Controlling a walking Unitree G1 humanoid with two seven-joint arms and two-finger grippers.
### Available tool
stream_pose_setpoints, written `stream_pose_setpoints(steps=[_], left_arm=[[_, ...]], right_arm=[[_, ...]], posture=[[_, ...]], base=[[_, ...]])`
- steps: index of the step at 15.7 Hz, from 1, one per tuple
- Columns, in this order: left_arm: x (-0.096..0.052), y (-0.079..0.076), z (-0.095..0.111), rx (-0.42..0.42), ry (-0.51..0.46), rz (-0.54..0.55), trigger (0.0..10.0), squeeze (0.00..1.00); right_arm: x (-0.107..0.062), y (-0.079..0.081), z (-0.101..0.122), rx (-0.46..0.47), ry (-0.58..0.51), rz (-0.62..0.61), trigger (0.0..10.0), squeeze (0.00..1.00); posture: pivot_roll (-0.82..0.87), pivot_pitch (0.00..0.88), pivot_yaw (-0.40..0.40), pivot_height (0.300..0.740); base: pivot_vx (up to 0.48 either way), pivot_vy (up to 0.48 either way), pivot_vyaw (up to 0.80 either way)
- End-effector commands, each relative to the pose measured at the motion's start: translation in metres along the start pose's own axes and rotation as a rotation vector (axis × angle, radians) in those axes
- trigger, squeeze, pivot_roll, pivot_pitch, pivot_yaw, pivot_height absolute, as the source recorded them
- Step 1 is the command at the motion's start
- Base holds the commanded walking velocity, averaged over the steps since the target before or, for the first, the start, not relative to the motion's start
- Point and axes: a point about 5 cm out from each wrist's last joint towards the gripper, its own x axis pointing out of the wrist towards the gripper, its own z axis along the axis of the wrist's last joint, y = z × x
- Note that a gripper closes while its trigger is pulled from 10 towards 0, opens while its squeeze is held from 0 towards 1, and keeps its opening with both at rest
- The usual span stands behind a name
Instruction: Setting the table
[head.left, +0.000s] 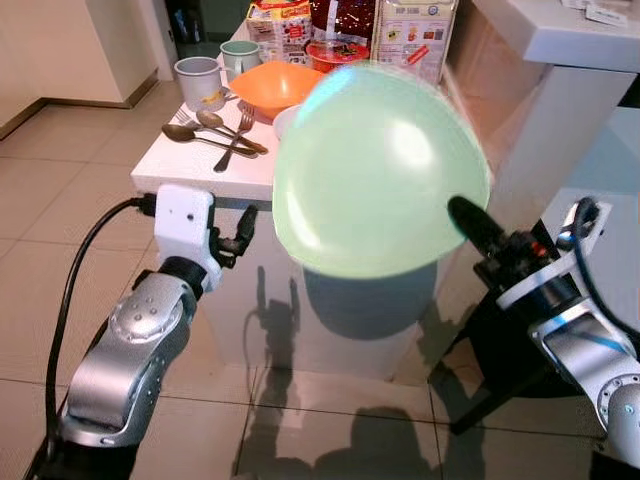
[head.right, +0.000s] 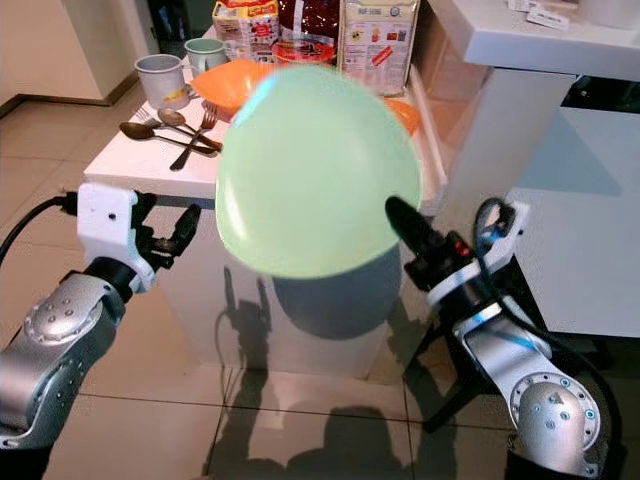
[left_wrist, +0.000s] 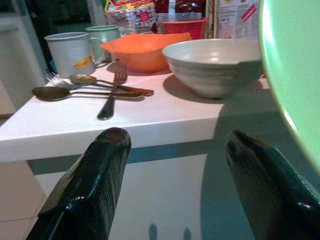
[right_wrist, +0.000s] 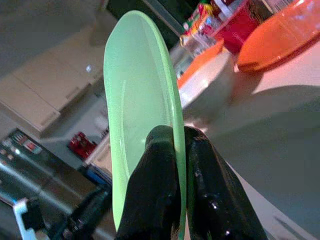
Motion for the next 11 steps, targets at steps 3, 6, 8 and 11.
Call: stream_pose_setpoints(steps=[3,6,8,11], left_arm=[[0.0017,-0.0023,0.0003,0.024,-0.029,0.006,10.0,0.0],[0.0028,-0.002,-0.0006,0.029,-0.033,0.016,10.0,0.0],[0.0033,-0.0011,-0.0012,0.035,-0.035,0.024,10.0,0.0],[0.0073,-0.0008,-0.0003,0.032,-0.042,0.031,10.0,0.0]], right_arm=[[-0.0011,0.0095,0.0065,-0.08,-0.013,0.041,10.0,0.0],[-0.001,0.0083,0.0078,-0.102,-0.021,0.037,10.0,0.0],[-0.0018,0.0075,0.0089,-0.107,-0.026,0.033,10.0,0.0],[-0.0044,0.004,0.0125,-0.127,-0.029,0.021,10.0,0.0]], posture=[[-0.04,0.0,-0.004,0.74],[-0.03,0.0,-0.006,0.74],[-0.03,0.0,-0.006,0.74],[-0.04,0.0,-0.003,0.74]], base=[[0.0,-0.456,0.0],[0.0,-0.465,0.0],[0.0,-0.465,0.0],[0.0,-0.465,0.0]])
